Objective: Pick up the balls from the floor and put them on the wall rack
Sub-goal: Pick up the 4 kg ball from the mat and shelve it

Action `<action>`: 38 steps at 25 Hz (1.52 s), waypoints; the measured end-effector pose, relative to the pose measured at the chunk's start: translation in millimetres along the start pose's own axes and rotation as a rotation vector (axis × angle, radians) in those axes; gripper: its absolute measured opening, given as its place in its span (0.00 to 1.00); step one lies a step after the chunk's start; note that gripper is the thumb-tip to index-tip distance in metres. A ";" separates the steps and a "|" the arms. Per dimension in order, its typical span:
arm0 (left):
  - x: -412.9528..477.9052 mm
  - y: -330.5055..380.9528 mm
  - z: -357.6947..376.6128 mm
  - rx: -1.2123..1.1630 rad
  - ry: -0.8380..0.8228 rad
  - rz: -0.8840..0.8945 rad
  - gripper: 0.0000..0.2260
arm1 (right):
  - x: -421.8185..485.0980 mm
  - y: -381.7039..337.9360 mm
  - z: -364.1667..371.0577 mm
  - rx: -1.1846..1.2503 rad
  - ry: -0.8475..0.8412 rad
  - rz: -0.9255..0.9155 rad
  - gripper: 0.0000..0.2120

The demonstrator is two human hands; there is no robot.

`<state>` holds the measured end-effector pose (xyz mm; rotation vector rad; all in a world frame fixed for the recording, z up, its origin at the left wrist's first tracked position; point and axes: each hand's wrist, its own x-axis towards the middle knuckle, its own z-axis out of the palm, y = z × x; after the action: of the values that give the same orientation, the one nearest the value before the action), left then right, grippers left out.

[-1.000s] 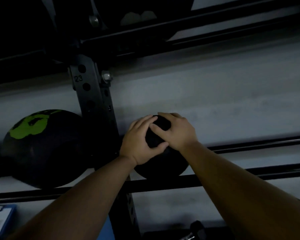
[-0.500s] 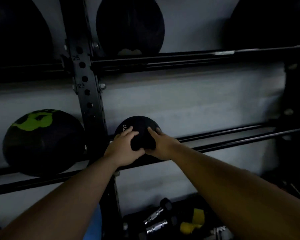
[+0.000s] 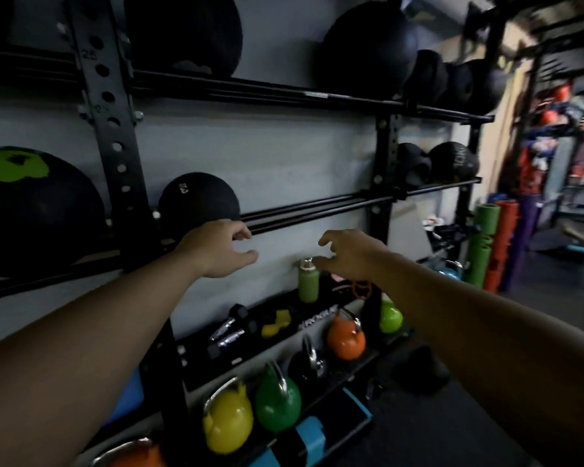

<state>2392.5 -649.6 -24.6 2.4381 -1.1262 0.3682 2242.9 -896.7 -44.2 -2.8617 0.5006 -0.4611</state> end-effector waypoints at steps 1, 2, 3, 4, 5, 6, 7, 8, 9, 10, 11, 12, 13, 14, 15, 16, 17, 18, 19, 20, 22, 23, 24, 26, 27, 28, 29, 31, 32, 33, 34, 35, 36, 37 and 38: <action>-5.8 19.3 0.5 -0.006 -0.027 0.035 0.20 | -28.4 11.9 -14.1 -0.009 0.027 0.040 0.27; -11.0 41.6 0.5 -0.026 -0.048 0.067 0.20 | -56.9 24.4 -29.5 -0.026 0.058 0.080 0.26; -15.7 65.2 1.0 -0.054 -0.064 0.102 0.20 | -82.7 36.7 -43.8 -0.041 0.087 0.116 0.26; -22.4 94.1 3.5 -0.086 -0.085 0.144 0.20 | -110.9 51.0 -58.6 -0.056 0.114 0.160 0.25; -29.7 120.0 6.1 -0.112 -0.103 0.182 0.21 | -135.8 61.7 -71.4 -0.063 0.135 0.198 0.25; -38.1 145.5 9.7 -0.127 -0.116 0.222 0.22 | -160.7 71.4 -82.9 -0.070 0.150 0.231 0.25; -47.5 172.2 14.8 -0.138 -0.132 0.258 0.21 | -187.1 81.6 -93.2 -0.083 0.156 0.262 0.25; -57.7 196.7 19.8 -0.144 -0.150 0.288 0.21 | -212.8 90.6 -101.3 -0.098 0.156 0.290 0.26; -70.5 224.8 26.0 -0.153 -0.172 0.322 0.20 | -243.2 103.1 -109.8 -0.121 0.160 0.321 0.26; -83.1 249.8 32.0 -0.171 -0.191 0.345 0.19 | -272.6 114.2 -117.8 -0.146 0.163 0.346 0.25; -97.4 274.8 38.9 -0.194 -0.205 0.369 0.18 | -303.6 126.1 -125.8 -0.159 0.169 0.375 0.24; -113.6 302.3 47.1 -0.220 -0.221 0.392 0.18 | -338.4 139.8 -135.3 -0.167 0.175 0.408 0.23; -130.3 329.1 55.3 -0.240 -0.237 0.418 0.17 | -373.6 153.0 -144.8 -0.171 0.173 0.442 0.23; -151.2 362.7 66.0 -0.256 -0.258 0.452 0.17 | -416.3 169.5 -155.0 -0.179 0.160 0.487 0.23; -172.4 394.3 76.4 -0.266 -0.273 0.479 0.15 | -457.4 183.9 -163.5 -0.191 0.138 0.527 0.24; -194.1 425.0 85.8 -0.273 -0.284 0.508 0.13 | -498.0 196.8 -170.6 -0.202 0.115 0.568 0.24; -217.9 458.1 96.5 -0.280 -0.296 0.534 0.12 | -540.3 210.7 -177.0 -0.220 0.090 0.607 0.26; -240.6 489.3 106.3 -0.290 -0.308 0.558 0.13 | -578.6 222.8 -182.5 -0.239 0.067 0.639 0.27; -267.4 524.9 117.3 -0.308 -0.336 0.585 0.14 | -620.9 236.6 -187.7 -0.257 0.048 0.676 0.27; -291.2 556.7 126.6 -0.325 -0.368 0.613 0.15 | -657.7 247.0 -191.5 -0.270 0.041 0.707 0.27; -334.7 615.0 139.2 -0.349 -0.419 0.697 0.19 | -724.1 262.5 -196.2 -0.289 0.055 0.758 0.26; -352.5 638.5 142.0 -0.353 -0.440 0.735 0.22 | -751.1 267.5 -197.9 -0.297 0.064 0.774 0.26; -371.0 661.8 142.8 -0.350 -0.464 0.767 0.23 | -778.4 273.2 -200.2 -0.308 0.071 0.791 0.26; -398.4 697.0 142.0 -0.318 -0.507 0.812 0.26 | -821.2 283.9 -205.3 -0.319 0.092 0.815 0.26; -409.4 711.8 141.9 -0.291 -0.529 0.830 0.27 | -840.2 290.1 -208.6 -0.310 0.109 0.829 0.26; -417.4 724.8 142.2 -0.259 -0.547 0.848 0.28 | -856.7 296.0 -212.1 -0.294 0.131 0.845 0.26; -423.8 737.6 143.7 -0.224 -0.565 0.866 0.28 | -872.7 302.4 -215.2 -0.273 0.148 0.867 0.26; -430.3 758.6 150.6 -0.177 -0.588 0.892 0.28 | -900.0 315.4 -218.4 -0.238 0.156 0.911 0.28; -431.1 767.7 156.5 -0.163 -0.592 0.897 0.28 | -911.5 322.7 -218.7 -0.225 0.155 0.936 0.29; -430.4 775.7 164.1 -0.151 -0.597 0.898 0.28 | -921.2 330.6 -218.8 -0.216 0.152 0.966 0.29; -427.7 783.5 174.9 -0.138 -0.605 0.896 0.29 | -928.4 340.7 -218.5 -0.208 0.148 0.995 0.29; -424.3 789.8 186.5 -0.122 -0.615 0.894 0.29 | -933.3 351.2 -217.8 -0.201 0.142 1.022 0.30; -420.4 795.7 199.9 -0.109 -0.631 0.888 0.31 | -936.0 362.3 -215.7 -0.193 0.135 1.045 0.30; -415.4 801.3 215.1 -0.098 -0.648 0.878 0.33 | -936.0 374.7 -212.2 -0.187 0.126 1.058 0.30; -410.0 806.3 230.9 -0.090 -0.663 0.872 0.36 | -933.7 387.3 -207.5 -0.184 0.116 1.066 0.30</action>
<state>1524.9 -959.0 -177.0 1.8836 -2.4041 -0.2843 1223.6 -948.1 -196.7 -2.2335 1.9698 -0.3649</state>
